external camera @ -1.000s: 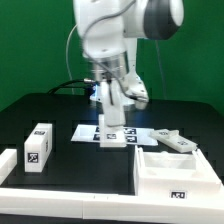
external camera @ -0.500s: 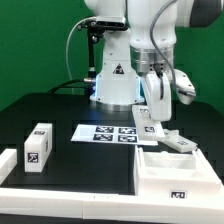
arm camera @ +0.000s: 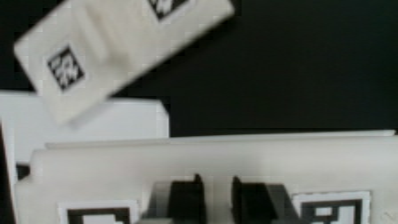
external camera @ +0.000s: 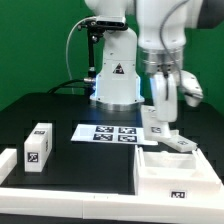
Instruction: Assemble cabinet
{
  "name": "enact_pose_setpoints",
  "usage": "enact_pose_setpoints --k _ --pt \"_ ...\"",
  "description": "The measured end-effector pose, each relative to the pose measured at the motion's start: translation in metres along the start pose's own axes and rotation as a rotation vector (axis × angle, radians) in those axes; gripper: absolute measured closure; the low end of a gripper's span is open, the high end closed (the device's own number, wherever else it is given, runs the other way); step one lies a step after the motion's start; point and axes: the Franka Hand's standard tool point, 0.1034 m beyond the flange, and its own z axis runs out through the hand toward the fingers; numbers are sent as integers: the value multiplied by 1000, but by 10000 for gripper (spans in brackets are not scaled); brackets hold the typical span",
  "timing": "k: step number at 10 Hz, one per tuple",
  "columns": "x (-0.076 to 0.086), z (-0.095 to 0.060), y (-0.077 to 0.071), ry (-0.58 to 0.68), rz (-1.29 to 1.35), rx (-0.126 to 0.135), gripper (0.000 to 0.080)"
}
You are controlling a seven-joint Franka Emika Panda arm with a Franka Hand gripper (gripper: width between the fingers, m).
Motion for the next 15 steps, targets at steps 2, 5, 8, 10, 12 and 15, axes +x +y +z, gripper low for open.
enact_pose_setpoints --k 2,5,8,10,12,15 --pt "-14 -3 -5 -1 5 74 733" --pt "-11 0 -9 17 3 259 733" --pt "-13 -4 -24 27 -20 358 732" --pt "-11 -6 -39 13 -14 368 732" --pt "-5 -5 -41 2 6 373 732" --pt "-6 -3 -41 3 3 371 732"
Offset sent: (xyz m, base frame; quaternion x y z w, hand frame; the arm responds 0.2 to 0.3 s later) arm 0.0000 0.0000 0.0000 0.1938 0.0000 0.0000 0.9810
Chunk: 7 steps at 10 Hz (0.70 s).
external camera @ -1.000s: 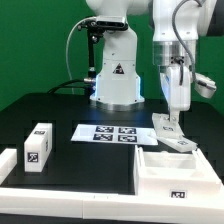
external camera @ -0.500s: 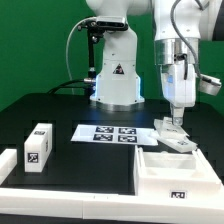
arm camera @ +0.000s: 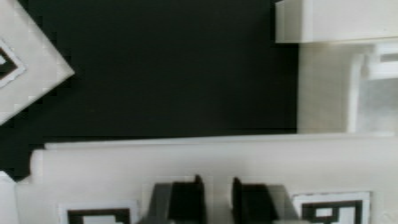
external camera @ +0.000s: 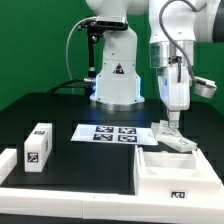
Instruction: Assemble cabinet
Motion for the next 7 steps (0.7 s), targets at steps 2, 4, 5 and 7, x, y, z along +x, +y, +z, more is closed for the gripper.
enact_pose_setpoints --k 2,4,5,7 --pt "2 0 1 -6 -13 -2 732" --pt "-3 0 3 -33 0 -34 732" --pt "-9 3 10 -57 7 -102 732" --pt "-13 3 13 -82 2 -241 732"
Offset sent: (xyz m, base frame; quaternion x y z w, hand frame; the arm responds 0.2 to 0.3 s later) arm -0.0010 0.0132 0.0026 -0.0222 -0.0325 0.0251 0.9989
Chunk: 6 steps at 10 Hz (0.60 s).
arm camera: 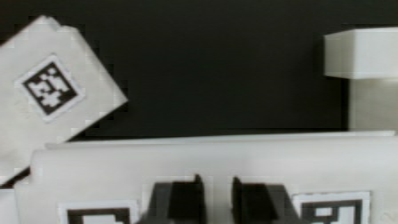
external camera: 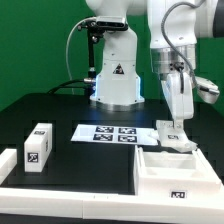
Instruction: Assemble cabinet
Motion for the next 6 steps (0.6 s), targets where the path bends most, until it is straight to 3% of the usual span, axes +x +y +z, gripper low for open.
enact_pose_setpoints --k 1,4,6 --pt "1 0 -4 1 5 12 732" --pt "-9 1 -1 23 -20 -30 732" --pt "-12 -1 -6 26 -36 -30 732"
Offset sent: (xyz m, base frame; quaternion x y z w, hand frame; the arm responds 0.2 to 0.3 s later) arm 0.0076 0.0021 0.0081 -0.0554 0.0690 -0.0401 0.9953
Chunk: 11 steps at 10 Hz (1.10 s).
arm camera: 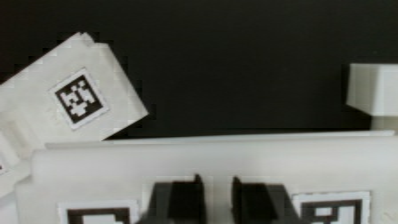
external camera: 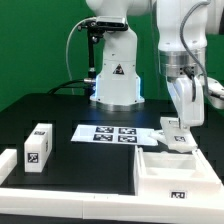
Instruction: Assemble cabinet
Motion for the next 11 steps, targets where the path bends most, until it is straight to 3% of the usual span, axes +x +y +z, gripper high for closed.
enact_pose_setpoints --k 2,3,4,6,8,9,11 --pt "0 6 1 17 -17 -13 732" --pt "1 6 -1 18 -13 -6 732" --pt "4 5 -4 23 -4 21 732" --pt "4 5 -4 23 0 22 732" --pt "6 2 -9 34 -7 59 732" --pt "5 2 -8 32 -8 58 732" --pt "10 2 -10 49 -17 117 732"
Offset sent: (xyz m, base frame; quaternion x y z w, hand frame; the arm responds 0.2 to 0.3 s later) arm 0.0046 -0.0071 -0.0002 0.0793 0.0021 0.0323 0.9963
